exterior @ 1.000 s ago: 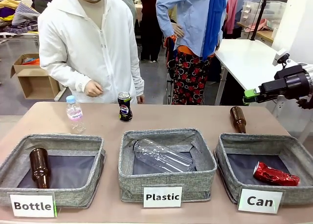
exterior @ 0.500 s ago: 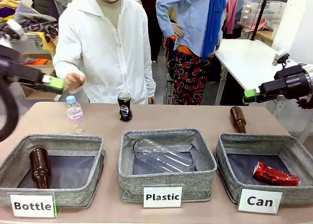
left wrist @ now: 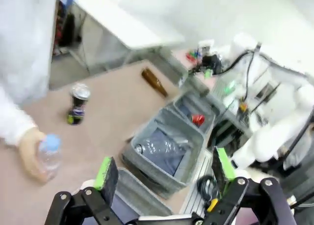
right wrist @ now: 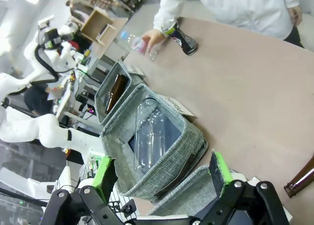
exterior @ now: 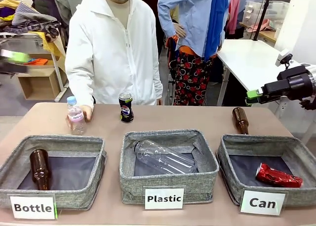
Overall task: Sort the can waste into the basket.
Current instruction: Pick up the can waste from the table and place it in the right Fabric basket.
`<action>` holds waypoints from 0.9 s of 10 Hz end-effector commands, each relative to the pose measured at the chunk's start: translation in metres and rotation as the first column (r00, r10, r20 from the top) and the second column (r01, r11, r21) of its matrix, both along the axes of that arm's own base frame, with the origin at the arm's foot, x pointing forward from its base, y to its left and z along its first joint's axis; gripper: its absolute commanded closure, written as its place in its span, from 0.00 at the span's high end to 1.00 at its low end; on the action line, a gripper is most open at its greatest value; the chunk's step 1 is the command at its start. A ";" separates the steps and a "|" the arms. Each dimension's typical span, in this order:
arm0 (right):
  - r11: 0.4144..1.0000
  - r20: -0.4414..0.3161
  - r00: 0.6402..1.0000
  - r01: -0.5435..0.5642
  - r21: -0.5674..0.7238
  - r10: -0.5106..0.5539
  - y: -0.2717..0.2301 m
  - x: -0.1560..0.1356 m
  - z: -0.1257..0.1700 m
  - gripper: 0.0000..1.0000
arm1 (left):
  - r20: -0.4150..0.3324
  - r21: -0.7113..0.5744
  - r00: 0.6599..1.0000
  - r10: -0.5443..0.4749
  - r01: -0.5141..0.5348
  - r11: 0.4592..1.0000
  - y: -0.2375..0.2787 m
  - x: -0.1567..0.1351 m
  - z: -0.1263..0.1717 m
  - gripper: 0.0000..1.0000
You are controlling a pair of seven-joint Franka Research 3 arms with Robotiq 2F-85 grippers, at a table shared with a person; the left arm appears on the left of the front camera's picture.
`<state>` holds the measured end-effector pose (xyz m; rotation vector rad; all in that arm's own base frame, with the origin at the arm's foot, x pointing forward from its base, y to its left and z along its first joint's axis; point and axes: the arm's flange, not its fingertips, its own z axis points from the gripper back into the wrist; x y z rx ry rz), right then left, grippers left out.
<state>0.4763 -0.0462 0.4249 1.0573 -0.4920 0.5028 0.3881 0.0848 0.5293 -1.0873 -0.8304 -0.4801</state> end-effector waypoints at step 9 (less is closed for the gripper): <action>1.000 0.005 1.000 -0.003 -0.005 0.003 0.000 -0.001 0.004 1.00 | -0.013 -0.305 0.910 0.414 -0.398 0.865 0.176 -0.077 -0.017 1.00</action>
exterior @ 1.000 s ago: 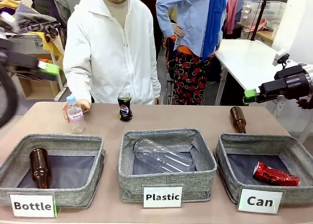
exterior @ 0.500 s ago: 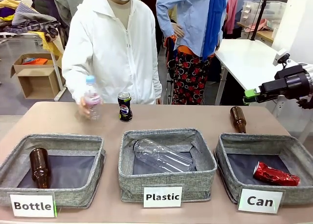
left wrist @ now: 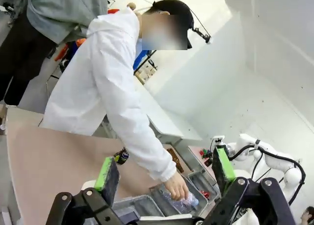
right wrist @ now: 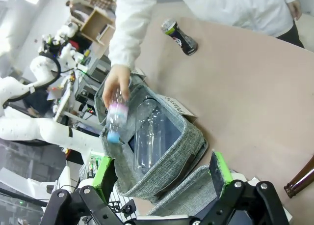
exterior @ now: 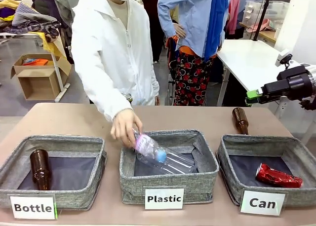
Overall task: Sort the can waste into the basket.
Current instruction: Pick up the can waste from the table and place it in the right Fabric basket.
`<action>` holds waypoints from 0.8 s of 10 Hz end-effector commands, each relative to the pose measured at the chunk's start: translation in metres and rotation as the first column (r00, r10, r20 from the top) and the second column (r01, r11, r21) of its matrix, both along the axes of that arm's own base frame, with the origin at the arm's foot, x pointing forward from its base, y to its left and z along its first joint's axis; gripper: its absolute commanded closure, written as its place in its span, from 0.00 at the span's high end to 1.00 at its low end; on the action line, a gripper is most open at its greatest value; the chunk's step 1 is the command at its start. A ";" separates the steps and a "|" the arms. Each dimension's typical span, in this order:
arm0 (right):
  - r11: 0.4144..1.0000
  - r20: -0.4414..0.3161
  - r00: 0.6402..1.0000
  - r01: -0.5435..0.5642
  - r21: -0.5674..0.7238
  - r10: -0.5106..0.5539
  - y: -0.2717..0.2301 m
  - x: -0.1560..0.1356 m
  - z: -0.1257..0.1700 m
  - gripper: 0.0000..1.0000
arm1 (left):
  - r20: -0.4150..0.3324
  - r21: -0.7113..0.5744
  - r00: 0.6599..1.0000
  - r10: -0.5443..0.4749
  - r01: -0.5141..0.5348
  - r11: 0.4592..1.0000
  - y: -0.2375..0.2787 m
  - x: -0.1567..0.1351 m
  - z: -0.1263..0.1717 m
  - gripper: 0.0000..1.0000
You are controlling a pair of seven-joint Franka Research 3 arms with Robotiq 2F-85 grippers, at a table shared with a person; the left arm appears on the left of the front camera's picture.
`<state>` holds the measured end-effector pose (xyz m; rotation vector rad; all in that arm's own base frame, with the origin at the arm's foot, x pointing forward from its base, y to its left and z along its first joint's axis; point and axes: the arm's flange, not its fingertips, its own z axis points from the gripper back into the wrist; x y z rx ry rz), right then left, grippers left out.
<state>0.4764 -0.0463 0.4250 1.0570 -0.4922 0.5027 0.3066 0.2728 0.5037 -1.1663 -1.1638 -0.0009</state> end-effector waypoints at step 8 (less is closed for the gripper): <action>1.000 0.004 1.000 -0.003 -0.005 0.003 0.000 -0.001 0.004 1.00 | -0.194 0.203 0.967 -0.164 0.203 0.958 -0.117 0.099 0.000 1.00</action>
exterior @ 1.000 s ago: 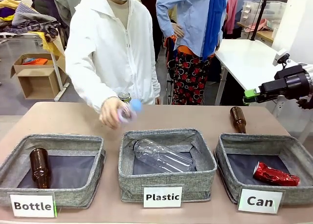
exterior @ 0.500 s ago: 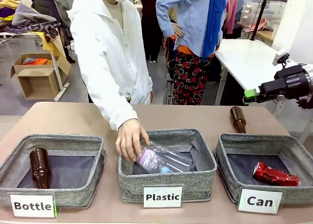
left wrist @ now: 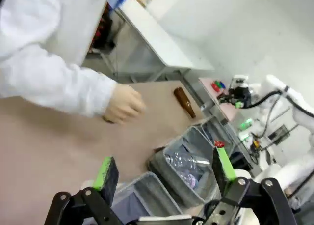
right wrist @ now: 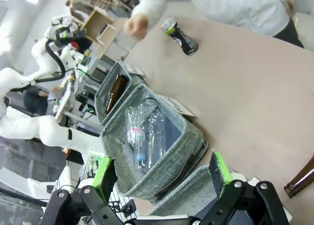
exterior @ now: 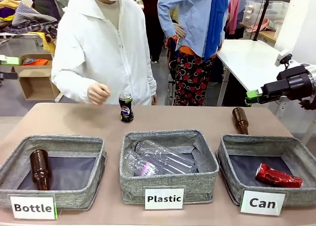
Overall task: Sort the can waste into the basket.
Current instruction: Pick up the can waste from the table and place it in the right Fabric basket.
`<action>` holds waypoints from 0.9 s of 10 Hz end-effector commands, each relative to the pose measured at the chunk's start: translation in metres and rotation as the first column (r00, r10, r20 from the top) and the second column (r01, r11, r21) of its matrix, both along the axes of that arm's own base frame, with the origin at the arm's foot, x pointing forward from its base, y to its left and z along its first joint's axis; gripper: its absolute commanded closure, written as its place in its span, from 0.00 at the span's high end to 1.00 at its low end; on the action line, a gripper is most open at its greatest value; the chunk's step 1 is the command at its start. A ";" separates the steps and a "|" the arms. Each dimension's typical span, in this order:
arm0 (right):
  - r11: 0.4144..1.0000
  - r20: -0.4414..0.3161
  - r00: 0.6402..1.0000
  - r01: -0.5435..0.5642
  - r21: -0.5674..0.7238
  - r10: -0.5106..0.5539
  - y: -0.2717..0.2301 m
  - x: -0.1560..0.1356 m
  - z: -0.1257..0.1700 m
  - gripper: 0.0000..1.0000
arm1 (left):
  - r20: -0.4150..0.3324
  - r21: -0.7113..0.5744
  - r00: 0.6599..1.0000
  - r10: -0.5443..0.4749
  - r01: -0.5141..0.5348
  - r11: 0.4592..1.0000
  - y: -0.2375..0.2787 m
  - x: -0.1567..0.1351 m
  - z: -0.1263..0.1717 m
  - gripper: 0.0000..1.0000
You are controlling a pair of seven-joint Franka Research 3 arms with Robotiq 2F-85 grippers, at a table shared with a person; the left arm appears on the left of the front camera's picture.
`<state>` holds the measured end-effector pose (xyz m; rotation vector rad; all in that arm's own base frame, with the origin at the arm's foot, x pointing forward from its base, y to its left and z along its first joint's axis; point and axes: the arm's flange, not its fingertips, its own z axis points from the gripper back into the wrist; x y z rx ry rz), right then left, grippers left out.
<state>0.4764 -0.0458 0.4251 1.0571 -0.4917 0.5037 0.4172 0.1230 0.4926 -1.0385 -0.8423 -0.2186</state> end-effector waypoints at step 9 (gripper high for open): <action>1.000 0.004 1.000 -0.003 -0.005 0.003 -0.001 -0.001 0.004 1.00 | 0.235 0.449 0.937 -0.258 0.131 0.884 -0.127 0.030 -0.031 1.00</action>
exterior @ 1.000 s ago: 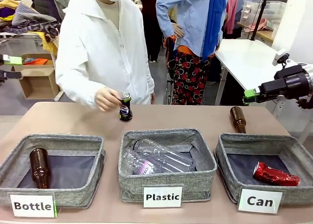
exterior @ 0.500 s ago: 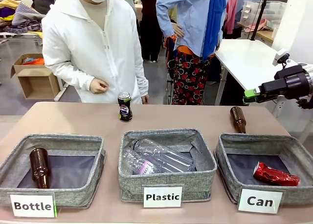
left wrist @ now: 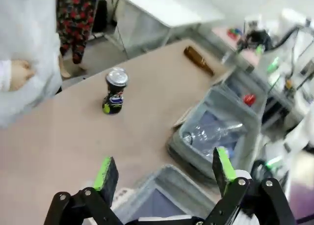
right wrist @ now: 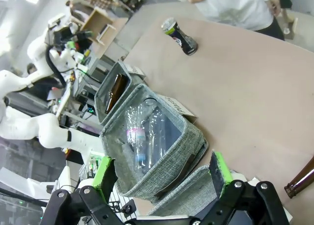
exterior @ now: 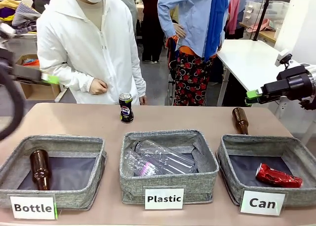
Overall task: Sort the can waste into the basket.
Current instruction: Pick up the can waste from the table and place it in the right Fabric basket.
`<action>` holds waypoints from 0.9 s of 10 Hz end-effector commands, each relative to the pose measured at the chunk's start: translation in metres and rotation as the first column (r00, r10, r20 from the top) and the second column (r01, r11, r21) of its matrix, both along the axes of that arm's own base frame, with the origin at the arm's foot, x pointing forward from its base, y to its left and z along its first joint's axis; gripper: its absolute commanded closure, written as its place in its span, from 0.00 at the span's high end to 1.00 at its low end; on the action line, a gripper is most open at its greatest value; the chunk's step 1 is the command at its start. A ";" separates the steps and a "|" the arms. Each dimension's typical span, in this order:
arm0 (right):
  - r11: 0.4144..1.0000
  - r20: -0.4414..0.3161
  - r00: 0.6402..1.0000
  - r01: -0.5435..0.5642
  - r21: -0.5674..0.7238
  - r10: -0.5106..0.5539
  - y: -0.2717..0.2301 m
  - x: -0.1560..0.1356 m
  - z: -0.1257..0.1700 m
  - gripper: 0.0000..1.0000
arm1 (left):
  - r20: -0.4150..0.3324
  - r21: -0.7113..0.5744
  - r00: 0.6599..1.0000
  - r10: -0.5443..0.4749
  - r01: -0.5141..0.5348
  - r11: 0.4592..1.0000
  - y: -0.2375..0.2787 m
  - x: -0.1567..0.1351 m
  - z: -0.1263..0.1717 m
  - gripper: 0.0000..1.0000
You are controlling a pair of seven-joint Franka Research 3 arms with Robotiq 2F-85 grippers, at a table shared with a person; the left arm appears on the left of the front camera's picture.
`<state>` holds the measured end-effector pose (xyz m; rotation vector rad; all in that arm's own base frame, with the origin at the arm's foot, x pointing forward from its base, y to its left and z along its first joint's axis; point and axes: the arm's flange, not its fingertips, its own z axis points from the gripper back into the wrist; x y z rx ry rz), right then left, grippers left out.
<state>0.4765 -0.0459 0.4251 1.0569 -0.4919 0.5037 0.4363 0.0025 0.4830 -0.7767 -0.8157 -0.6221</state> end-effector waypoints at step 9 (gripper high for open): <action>1.000 0.004 1.000 -0.003 -0.005 0.003 -0.001 -0.001 0.003 1.00 | 0.353 0.329 0.915 -0.197 0.075 0.941 -0.049 0.033 -0.064 1.00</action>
